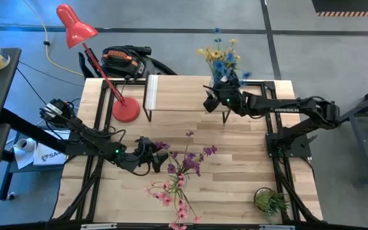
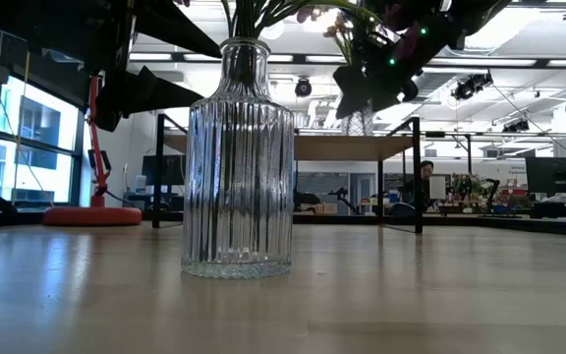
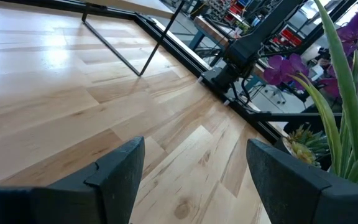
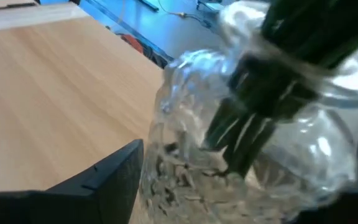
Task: Pick and place flowers into a vace then onto a shelf
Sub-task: Put the top vase on the shelf, then put the vase on the shelf
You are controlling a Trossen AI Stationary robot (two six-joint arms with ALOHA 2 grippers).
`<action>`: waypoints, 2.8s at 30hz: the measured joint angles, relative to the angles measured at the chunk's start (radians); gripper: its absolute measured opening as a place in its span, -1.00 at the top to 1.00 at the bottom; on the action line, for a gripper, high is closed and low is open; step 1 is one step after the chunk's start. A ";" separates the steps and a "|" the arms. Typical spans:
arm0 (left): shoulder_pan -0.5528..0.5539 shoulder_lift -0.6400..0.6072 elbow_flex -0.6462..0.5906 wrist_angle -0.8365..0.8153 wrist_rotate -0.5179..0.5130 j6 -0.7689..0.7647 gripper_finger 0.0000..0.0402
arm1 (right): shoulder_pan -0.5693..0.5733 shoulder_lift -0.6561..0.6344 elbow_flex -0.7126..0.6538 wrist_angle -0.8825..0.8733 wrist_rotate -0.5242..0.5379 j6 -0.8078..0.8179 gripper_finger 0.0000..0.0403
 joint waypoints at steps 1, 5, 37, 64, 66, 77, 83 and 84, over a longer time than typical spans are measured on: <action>0.000 0.000 0.000 0.000 0.000 0.000 -0.58 | 0.002 0.000 0.000 -0.002 -0.001 0.000 -0.45; 0.000 0.000 0.000 0.000 0.000 0.000 -0.58 | 0.005 0.002 -0.003 -0.018 -0.004 -0.008 -0.58; 0.000 0.000 0.000 0.000 0.000 0.000 -0.58 | 0.119 -0.138 -0.003 -0.301 0.029 0.085 -0.82; 0.000 0.000 0.000 0.000 -0.011 0.002 -0.58 | 0.820 -0.275 -0.003 -0.847 0.044 0.893 -0.83; 0.000 0.000 0.000 0.001 -0.008 -0.004 -0.58 | 0.852 -0.248 -0.003 -0.847 0.043 0.938 -0.83; 0.000 0.000 0.000 0.014 0.153 -0.081 -0.58 | 0.949 -0.034 -0.003 -0.621 -0.022 0.970 -0.83; -0.001 0.000 0.000 0.090 0.317 -0.077 -0.58 | 0.958 0.034 -0.003 -0.555 -0.050 1.017 -0.83; -0.003 -0.001 0.000 0.101 0.322 -0.078 -0.58 | 0.958 0.041 -0.003 -0.551 -0.062 1.022 -0.83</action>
